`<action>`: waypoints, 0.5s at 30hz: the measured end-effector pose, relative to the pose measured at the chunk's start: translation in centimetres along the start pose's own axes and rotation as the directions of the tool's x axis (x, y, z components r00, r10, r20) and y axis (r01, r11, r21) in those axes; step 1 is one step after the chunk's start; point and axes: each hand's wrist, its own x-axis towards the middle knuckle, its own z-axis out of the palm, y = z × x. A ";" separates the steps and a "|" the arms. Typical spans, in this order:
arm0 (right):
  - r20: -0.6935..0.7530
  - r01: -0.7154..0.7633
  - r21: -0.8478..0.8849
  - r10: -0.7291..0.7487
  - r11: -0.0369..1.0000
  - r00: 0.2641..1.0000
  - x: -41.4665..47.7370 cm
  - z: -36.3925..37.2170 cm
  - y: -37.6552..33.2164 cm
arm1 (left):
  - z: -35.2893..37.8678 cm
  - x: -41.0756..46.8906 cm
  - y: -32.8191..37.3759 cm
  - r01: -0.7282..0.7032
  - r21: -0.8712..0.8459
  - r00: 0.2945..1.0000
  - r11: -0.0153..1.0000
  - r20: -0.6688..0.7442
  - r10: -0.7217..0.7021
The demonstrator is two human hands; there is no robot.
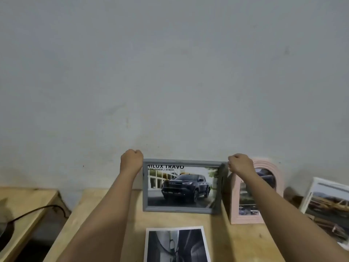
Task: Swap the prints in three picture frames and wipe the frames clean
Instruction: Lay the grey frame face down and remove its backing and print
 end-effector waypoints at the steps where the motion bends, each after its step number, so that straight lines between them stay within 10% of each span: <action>1: 0.022 0.009 -0.044 -0.009 0.999 1.000 0.2 0.5 0.0 | 0.3 0.4 -0.3 0.030 -0.003 0.999 1.000 0.020 -0.030; 15: -0.029 -0.093 -0.214 0.089 0.972 0.996 1.6 3.9 0.8 | 5.4 2.2 -2.2 0.108 0.010 0.994 0.994 -0.034 -0.108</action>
